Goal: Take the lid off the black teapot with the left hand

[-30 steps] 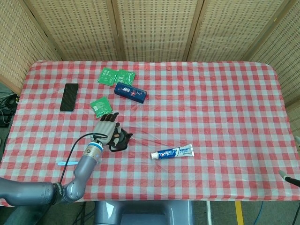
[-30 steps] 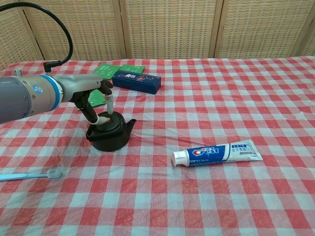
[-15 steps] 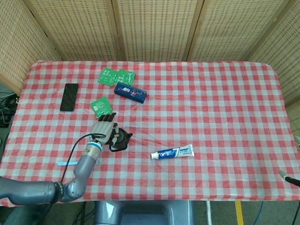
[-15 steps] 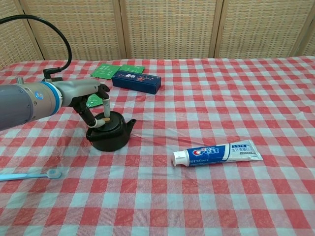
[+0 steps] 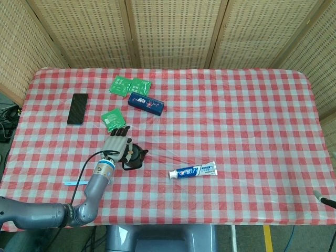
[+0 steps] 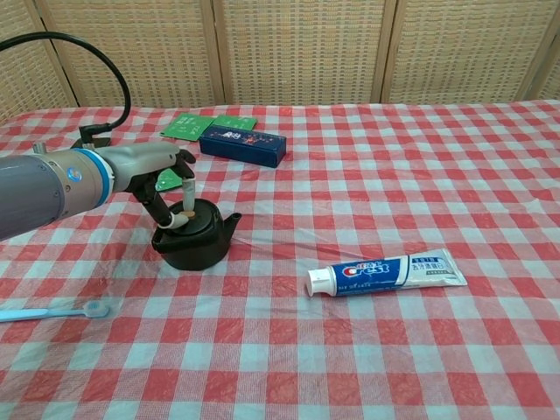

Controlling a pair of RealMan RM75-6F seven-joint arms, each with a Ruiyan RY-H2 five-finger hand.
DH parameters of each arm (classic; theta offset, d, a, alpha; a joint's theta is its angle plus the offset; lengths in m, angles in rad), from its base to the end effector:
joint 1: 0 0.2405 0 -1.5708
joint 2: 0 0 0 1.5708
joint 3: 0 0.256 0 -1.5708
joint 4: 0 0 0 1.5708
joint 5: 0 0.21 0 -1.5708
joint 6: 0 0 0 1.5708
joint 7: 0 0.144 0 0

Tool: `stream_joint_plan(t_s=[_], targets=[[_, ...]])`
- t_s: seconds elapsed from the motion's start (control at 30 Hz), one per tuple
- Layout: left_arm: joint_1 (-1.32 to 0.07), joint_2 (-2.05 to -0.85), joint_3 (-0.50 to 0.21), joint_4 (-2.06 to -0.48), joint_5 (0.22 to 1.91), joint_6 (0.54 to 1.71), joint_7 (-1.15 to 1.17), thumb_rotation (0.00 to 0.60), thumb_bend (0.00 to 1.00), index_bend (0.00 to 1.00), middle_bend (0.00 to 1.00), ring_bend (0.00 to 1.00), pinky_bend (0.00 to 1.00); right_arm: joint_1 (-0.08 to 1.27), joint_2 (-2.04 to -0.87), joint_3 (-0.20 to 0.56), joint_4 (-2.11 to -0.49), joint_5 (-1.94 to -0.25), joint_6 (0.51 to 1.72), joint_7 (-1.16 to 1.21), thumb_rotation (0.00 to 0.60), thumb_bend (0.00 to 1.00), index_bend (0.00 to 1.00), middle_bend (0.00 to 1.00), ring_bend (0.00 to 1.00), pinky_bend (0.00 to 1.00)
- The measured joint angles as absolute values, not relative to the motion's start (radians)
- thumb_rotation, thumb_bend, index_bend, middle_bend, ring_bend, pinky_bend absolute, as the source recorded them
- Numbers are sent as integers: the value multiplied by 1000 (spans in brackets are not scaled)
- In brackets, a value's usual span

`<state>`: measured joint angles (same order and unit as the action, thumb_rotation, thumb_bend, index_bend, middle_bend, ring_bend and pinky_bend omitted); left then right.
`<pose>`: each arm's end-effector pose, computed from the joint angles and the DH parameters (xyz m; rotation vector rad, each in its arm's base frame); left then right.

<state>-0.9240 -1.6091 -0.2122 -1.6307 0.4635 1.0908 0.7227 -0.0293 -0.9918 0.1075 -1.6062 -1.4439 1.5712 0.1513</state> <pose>-0.1147 0.3433 -0.0373 -1.7440 -1.1571 -0.6504 -0.3341 -0.1549 0.2242 1.1912 -0.8768 0.9108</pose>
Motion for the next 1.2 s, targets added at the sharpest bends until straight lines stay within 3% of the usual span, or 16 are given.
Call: stream_joint_plan(t_s=[0.53, 1.03, 1.1, 1.2], targets=[[-876, -1471, -262, -1758, 545, 1126, 612, 600, 361, 676, 0, 0, 0, -28, -996, 101, -1612, -1454, 1568, 137, 600, 0, 76, 0, 0, 0], [-823, -1490, -214, -1467, 542, 915, 436, 600, 359, 624, 0, 0, 0, -20, -1011, 98, -1615, -1451, 1553, 101, 600, 0, 76, 0, 0, 0], [-820, -1513, -206, -1426, 554, 888, 412, 600, 332, 557, 0, 0, 0, -18, -1012, 99, -1615, -1449, 1550, 97, 600, 0, 76, 0, 0, 0], [-818, -1538, -199, -1389, 571, 860, 389, 600, 153, 215, 0, 0, 0, -15, -1015, 99, -1614, -1446, 1545, 93, 600, 0, 76, 0, 0, 0]])
